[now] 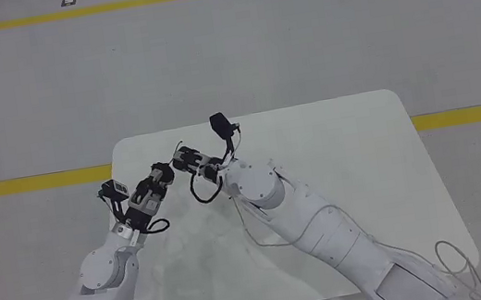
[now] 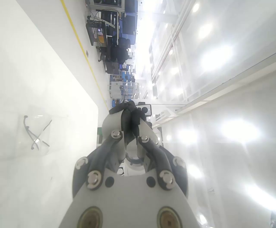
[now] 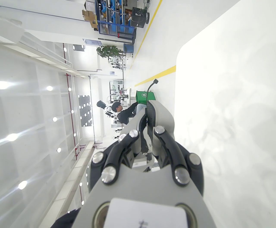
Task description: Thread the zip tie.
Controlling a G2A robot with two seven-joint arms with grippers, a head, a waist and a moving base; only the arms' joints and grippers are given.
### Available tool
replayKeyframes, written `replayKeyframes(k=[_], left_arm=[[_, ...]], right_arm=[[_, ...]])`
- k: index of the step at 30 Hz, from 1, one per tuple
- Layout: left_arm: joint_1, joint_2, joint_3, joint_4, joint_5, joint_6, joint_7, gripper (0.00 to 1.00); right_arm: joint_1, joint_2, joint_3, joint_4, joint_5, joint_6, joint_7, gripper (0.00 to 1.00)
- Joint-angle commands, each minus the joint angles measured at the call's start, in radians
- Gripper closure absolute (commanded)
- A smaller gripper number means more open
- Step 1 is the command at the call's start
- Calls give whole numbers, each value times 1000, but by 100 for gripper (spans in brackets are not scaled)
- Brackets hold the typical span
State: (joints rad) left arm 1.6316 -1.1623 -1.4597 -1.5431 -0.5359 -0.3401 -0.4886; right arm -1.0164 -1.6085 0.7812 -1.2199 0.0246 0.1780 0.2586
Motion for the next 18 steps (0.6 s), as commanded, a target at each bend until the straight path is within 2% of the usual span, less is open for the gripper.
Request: replayKeyframes(k=[1, 2, 3, 9, 11, 14, 16, 18], left_arm=[[0, 0, -1, 0, 5, 0, -1, 100], [1, 0, -2, -1, 8, 0, -2, 100], [2, 0, -3, -1, 8, 0, -3, 100], [20, 4, -27, -17, 2, 0, -46, 100], [29, 5, -37, -22, -25, 1, -74, 100], [44, 13, -67, -39, -47, 17, -150, 100], [58, 21, -97, -54, -80, 54, -222, 100], [69, 28, -127, -65, -100, 82, -278, 100]], right_arm=[[-3, 0, 3, -2, -4, 2, 2, 85], [-5, 0, 6, -2, -5, 3, 2, 55], [-7, 1, 10, -3, -6, 4, 1, 0], [-21, 12, 51, -18, -28, 0, 19, 0], [-31, 18, 75, -24, -3, -26, 63, 0], [-29, 35, 128, 5, 51, -93, 211, 0], [-12, 45, 165, 44, 108, -139, 351, 0], [10, 53, 190, 86, 142, -161, 443, 0]])
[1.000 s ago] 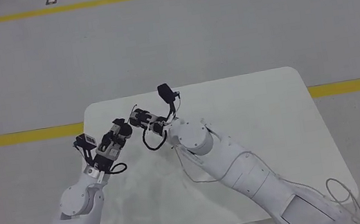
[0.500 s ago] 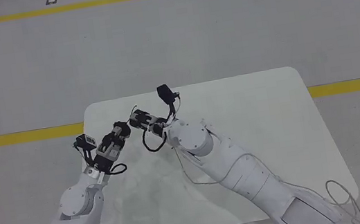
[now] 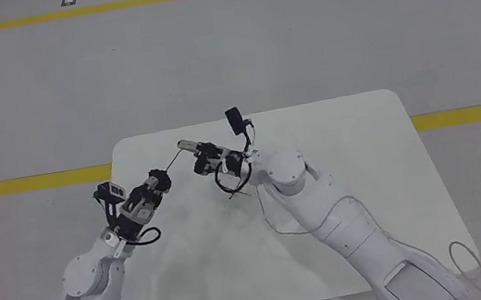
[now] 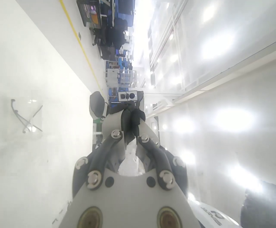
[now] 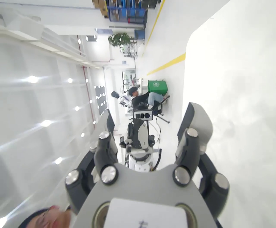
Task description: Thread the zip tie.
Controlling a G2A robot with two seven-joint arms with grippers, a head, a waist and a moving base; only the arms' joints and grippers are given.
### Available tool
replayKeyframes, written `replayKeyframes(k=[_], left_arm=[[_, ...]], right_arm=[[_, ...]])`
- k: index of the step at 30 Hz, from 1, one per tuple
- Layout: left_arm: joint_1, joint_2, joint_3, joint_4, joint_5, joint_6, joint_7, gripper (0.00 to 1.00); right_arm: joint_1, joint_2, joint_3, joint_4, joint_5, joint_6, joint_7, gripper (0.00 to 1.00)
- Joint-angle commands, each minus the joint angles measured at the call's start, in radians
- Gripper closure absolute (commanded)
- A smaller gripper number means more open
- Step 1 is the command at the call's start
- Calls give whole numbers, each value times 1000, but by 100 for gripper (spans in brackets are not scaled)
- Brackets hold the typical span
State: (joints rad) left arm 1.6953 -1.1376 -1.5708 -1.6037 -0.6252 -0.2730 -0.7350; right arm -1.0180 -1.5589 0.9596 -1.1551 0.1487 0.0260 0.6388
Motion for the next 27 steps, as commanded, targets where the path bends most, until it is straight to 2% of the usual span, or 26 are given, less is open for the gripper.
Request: replayKeyframes(k=[1, 3, 5, 7, 16, 18, 20, 22, 25, 27], left_arm=[[11, 8, -36, -9, -27, 36, -68, 100], [15, 13, -62, -10, -51, 61, -115, 100], [20, 19, -82, -9, -89, 105, -176, 100], [20, 24, -98, -5, -104, 136, -225, 100], [20, 24, -98, -5, -104, 136, -225, 100], [11, 25, -88, 3, -93, 154, -216, 100], [6, 29, -90, 21, -71, 163, -243, 100], [7, 34, -100, 39, -78, 182, -307, 100], [10, 42, -114, 70, -93, 201, -395, 100], [7, 43, -118, 86, -121, 204, -423, 100]], right_arm=[[27, 6, 23, 45, 38, -24, 120, 0], [52, 9, 31, 81, 67, -43, 199, 0], [81, 9, 31, 123, 115, -64, 309, 0], [100, 8, 29, 163, 146, -52, 366, 0], [100, 8, 29, 163, 146, -52, 366, 0], [89, 9, 33, 165, 162, -41, 362, 0], [80, 10, 51, 174, 242, -28, 415, 0], [90, 10, 58, 207, 313, 3, 507, 0], [120, 8, 57, 268, 368, 26, 578, 0], [141, 3, 47, 300, 391, 39, 611, 0]])
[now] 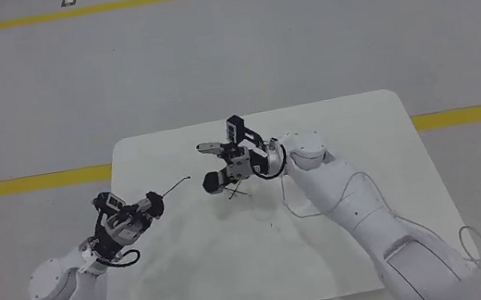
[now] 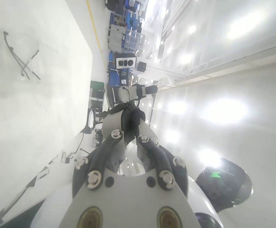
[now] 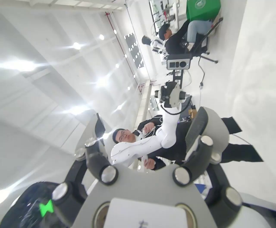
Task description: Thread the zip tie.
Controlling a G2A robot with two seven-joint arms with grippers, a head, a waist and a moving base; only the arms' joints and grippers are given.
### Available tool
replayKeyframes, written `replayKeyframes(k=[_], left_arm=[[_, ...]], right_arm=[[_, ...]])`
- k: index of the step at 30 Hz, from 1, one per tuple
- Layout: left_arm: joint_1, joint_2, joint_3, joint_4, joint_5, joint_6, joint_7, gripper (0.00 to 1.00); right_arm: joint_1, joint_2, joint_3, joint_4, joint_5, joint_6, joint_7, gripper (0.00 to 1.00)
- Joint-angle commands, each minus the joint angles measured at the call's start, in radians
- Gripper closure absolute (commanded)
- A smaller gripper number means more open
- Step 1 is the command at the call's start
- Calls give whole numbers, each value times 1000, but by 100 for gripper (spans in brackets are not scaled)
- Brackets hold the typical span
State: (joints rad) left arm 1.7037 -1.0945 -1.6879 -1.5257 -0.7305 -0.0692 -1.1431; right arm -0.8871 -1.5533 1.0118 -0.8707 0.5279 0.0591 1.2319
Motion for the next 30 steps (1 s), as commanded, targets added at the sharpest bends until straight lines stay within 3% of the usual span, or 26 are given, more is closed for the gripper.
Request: replayKeyframes(k=[1, 6, 7, 13, 16, 21, 23, 25, 30], left_arm=[[-4, 0, 1, 18, -39, 2, -33, 100], [-18, 0, 16, 42, -102, -10, -90, 100], [-20, 0, 15, 44, -94, -28, -94, 100], [-20, 0, 15, 44, -94, -28, -94, 100], [-20, 0, 15, 44, -94, -28, -94, 100], [-20, 0, 15, 44, -94, -28, -94, 100], [-20, 0, 15, 44, -94, -28, -94, 100], [-20, 0, 15, 44, -94, -28, -94, 100], [-20, 0, 15, 44, -94, -28, -94, 100]], right_arm=[[22, -7, -14, 37, 32, 14, 44, 0], [63, -29, -56, 117, 84, 29, 83, 0], [63, -29, -56, 117, 84, 29, 83, 0], [59, -29, -56, 115, 87, 31, 79, 0], [32, -31, -51, 97, 140, 79, 63, 0], [30, -35, -51, 110, 186, 100, 73, 2], [33, -37, -55, 124, 195, 95, 73, 18], [35, -39, -57, 139, 200, 76, 62, 47], [40, -47, -72, 166, 207, 50, 55, 59]])
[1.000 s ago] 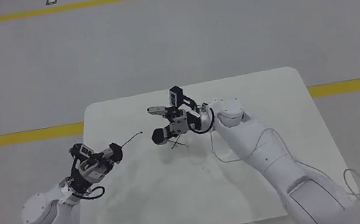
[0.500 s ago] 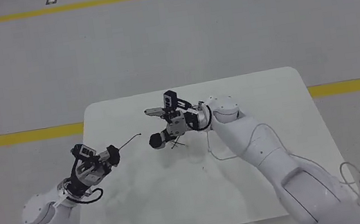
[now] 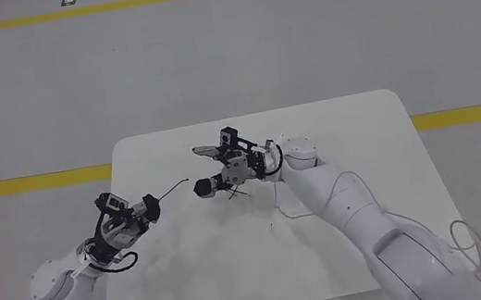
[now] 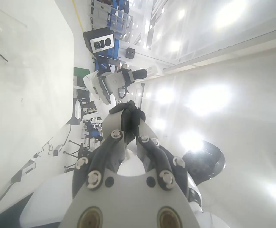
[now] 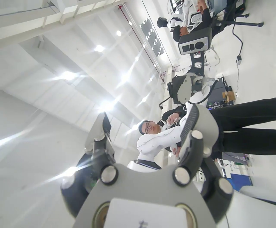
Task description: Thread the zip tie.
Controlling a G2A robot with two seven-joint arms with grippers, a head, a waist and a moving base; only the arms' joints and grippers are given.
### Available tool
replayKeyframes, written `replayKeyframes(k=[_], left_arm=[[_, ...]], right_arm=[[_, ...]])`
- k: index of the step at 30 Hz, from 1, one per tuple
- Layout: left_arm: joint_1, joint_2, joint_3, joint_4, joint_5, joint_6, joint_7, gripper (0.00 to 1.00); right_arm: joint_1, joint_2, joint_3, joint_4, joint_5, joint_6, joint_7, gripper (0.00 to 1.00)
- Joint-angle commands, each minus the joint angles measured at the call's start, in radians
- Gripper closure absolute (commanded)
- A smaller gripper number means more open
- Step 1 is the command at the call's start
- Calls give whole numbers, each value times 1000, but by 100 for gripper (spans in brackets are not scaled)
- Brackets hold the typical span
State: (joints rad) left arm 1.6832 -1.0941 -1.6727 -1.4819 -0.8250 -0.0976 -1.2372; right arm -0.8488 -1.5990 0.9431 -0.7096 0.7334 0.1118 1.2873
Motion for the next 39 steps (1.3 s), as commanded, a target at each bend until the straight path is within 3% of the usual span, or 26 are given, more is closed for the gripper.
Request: replayKeyframes(k=[1, 13, 18, 28, 35, 39], left_arm=[[0, 0, 0, 0, 0, 0, 0, 100], [0, 0, 0, 0, 0, 0, 0, 100], [0, 0, 0, 0, 0, 0, 0, 100], [0, 0, 0, 0, 0, 0, 0, 100], [0, 0, 0, 0, 0, 0, 0, 100], [0, 0, 0, 0, 0, 0, 0, 100]], right_arm=[[2, -3, -6, 9, 5, -6, 1, 62], [15, -20, -33, 63, 24, -36, 19, 69], [17, -25, -39, 67, 30, -43, 26, 80], [21, -33, -54, 68, 30, -51, 31, 84], [26, -36, -60, 70, 23, -54, 26, 99], [27, -38, -63, 70, 22, -53, 24, 100]])
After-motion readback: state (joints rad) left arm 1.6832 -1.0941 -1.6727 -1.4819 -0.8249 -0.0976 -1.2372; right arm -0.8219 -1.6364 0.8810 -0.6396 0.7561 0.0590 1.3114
